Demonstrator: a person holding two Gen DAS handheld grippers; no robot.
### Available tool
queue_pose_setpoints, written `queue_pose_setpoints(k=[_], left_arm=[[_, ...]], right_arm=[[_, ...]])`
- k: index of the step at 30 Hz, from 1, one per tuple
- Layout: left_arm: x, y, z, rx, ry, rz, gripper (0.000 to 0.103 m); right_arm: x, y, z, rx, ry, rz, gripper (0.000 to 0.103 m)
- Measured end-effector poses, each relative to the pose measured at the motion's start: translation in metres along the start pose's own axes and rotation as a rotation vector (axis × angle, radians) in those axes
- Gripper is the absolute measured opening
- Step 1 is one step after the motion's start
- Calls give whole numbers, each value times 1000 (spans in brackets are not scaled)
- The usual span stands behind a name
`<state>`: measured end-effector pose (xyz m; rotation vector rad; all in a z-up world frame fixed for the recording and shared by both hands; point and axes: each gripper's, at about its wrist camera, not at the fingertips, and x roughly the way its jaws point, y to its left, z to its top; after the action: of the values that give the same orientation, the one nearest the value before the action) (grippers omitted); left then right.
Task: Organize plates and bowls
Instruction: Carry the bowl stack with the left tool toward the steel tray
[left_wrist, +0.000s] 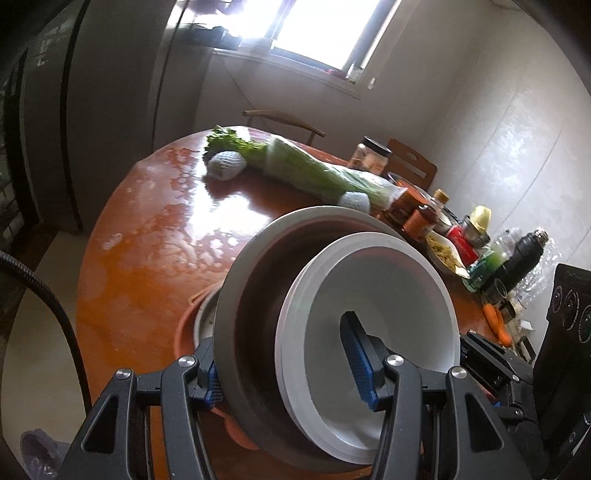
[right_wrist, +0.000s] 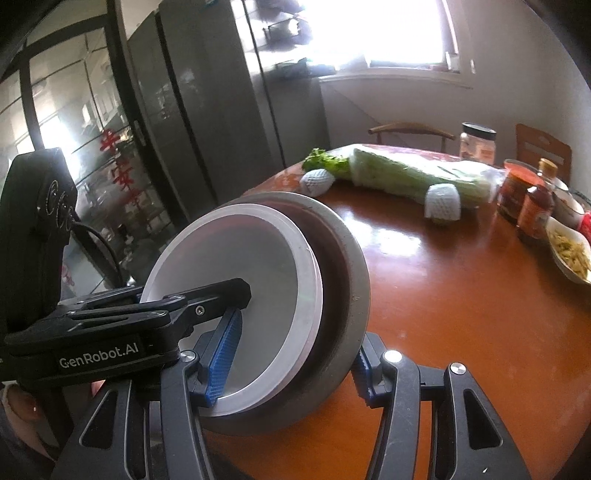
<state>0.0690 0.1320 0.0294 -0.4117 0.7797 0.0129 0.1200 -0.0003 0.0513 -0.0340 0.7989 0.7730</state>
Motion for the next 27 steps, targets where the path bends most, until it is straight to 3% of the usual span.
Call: queue_pose_setpoints(k=[27], left_arm=[[31, 29, -6, -30, 36, 25, 55]], right_arm=[[37, 9, -9, 11, 70, 9, 57]])
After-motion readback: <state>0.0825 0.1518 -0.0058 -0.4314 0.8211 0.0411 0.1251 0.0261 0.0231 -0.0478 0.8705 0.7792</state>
